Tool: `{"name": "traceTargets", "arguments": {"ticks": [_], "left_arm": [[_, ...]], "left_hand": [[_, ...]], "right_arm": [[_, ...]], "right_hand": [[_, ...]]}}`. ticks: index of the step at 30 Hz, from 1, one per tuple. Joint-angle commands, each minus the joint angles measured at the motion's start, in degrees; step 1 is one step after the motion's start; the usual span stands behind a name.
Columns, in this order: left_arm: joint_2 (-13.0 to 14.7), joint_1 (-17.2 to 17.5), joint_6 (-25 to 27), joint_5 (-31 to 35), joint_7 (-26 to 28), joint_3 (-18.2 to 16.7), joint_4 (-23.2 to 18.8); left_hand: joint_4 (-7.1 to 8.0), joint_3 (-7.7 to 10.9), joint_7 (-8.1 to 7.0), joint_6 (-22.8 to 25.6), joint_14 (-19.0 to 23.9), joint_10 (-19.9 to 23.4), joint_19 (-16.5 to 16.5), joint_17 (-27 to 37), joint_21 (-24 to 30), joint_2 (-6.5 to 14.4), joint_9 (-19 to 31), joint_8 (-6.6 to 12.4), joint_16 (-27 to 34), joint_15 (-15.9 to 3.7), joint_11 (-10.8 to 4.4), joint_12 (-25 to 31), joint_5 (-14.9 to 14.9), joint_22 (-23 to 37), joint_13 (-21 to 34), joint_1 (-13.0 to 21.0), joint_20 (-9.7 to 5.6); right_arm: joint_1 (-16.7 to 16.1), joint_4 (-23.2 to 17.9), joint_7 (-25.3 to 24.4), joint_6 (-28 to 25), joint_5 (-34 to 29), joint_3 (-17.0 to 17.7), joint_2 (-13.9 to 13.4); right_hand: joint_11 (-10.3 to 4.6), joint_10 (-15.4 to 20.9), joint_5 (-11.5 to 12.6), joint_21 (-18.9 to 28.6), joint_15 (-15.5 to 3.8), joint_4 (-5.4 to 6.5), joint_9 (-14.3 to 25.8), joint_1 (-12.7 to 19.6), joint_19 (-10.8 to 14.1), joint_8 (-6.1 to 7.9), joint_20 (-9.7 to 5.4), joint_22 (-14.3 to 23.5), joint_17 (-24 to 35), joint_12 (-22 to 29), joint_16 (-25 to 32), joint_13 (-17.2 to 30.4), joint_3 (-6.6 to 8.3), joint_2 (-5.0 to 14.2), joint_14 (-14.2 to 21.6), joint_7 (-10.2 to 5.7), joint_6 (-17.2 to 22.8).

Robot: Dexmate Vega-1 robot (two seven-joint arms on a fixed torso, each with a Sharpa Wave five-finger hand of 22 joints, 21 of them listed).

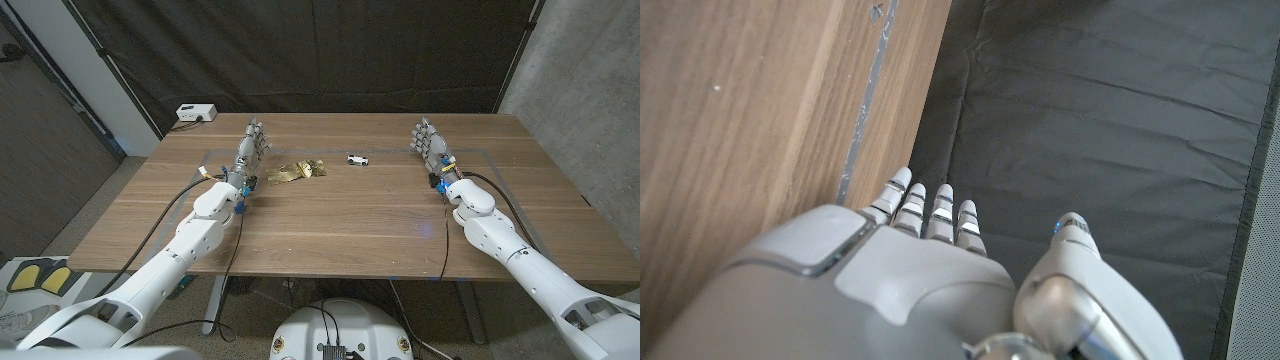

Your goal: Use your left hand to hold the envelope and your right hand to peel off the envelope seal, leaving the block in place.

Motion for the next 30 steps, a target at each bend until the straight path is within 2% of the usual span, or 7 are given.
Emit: {"name": "traceTargets", "arguments": {"ticks": [1,7,10,15,19,22,30], "left_arm": [[0.62,0.37,-0.17,0.01,-0.18,-0.29,-0.48],[2.16,0.99,0.95,1.75,1.59,-0.14,-2.53],[3.27,0.92,2.32,2.53,2.14,0.01,-3.61],[6.15,0.51,5.74,4.79,2.90,0.69,-6.34],[9.27,-0.30,9.41,7.56,3.39,1.53,-8.85],[11.39,-0.71,11.76,9.66,4.02,1.97,-10.78],[15.07,0.64,19.65,16.22,11.39,2.69,-18.34]], "left_hand": [[0.34,-0.07,-0.33,-5.19,-6.25,-4.69,-7.14,0.13,0.25,1.41,0.23,0.35,0.21,0.07,0.08,0.26,0.14,0.20,0.32,0.11,0.35],[0.07,-0.23,-0.48,-3.58,-5.41,-3.83,-6.70,0.13,0.20,1.13,0.27,0.80,0.38,1.09,0.10,0.46,0.08,0.19,0.36,0.49,0.75],[-0.87,-0.35,-0.47,-1.01,-4.61,-2.64,-6.44,0.14,-0.07,0.35,0.32,1.39,0.38,2.32,0.18,0.68,-0.10,0.19,0.41,1.88,2.99],[-3.29,0.19,-0.42,2.12,-2.60,0.34,-6.77,0.17,-0.91,-0.46,0.42,1.95,0.77,3.62,0.27,1.38,-0.81,0.22,0.54,5.83,3.32],[-6.55,1.88,1.16,7.36,1.19,5.08,-5.05,0.39,-1.04,0.19,0.56,3.04,1.56,5.04,0.71,2.44,-2.51,0.43,0.76,11.79,4.39],[-8.68,3.38,3.20,12.59,6.74,10.21,-2.99,0.82,-0.74,1.30,0.66,3.97,3.03,4.59,0.94,3.59,-4.56,0.67,0.94,16.07,5.41],[-11.06,5.70,4.96,16.47,13.99,15.86,0.17,2.00,0.22,2.79,0.80,4.03,5.34,3.17,1.02,4.73,-7.52,1.05,1.31,21.08,5.78]], "right_arm": [[-0.14,-0.76,-0.52,-0.46,-0.26,-0.27,0.13],[-1.11,-1.62,-0.98,-0.20,-0.11,-0.03,0.01],[-1.64,-1.89,-1.05,0.15,-0.13,0.08,-0.13],[-2.46,-1.96,-0.93,1.00,-0.04,0.28,-0.18],[-3.31,-2.35,-1.17,1.43,0.34,0.60,-0.11],[-4.03,-2.75,-1.45,1.84,0.46,0.84,-0.17],[-5.62,-3.80,-2.33,2.36,0.68,1.42,-0.40]], "right_hand": [[0.11,0.50,0.35,0.23,0.40,-0.03,0.21,0.67,-0.46,0.31,0.12,0.09,0.12,0.21,0.33,0.30,0.44,-0.03,0.26,-0.18,0.46],[0.14,0.54,0.34,0.12,0.39,-0.09,0.21,0.75,-0.41,0.31,0.16,0.09,0.13,0.22,0.33,0.31,0.46,-0.01,0.37,-0.20,0.47],[0.09,0.55,0.34,0.07,0.47,-0.12,0.22,0.79,-0.35,0.31,0.25,0.09,0.13,0.21,0.38,0.31,0.47,-0.01,0.55,-0.21,0.48],[0.18,0.61,0.33,0.03,0.47,-0.15,0.22,0.83,-0.28,0.31,0.31,0.09,0.13,0.23,0.44,0.31,0.47,-0.01,0.77,-0.22,0.48],[0.21,0.65,0.33,-0.03,0.53,-0.19,0.22,0.88,-0.21,0.32,0.35,0.10,0.13,0.23,0.46,0.31,0.48,-0.01,0.92,-0.27,0.50],[0.26,0.75,0.33,-0.07,0.53,-0.21,0.22,0.90,-0.20,0.33,0.39,0.10,0.14,0.27,0.47,0.32,0.47,-0.02,1.00,-0.31,0.54],[0.25,0.83,0.30,-0.20,0.59,-0.26,0.22,0.95,-0.07,0.33,0.35,0.11,0.15,0.28,0.47,0.32,0.45,-0.05,1.20,-0.30,0.56]]}}
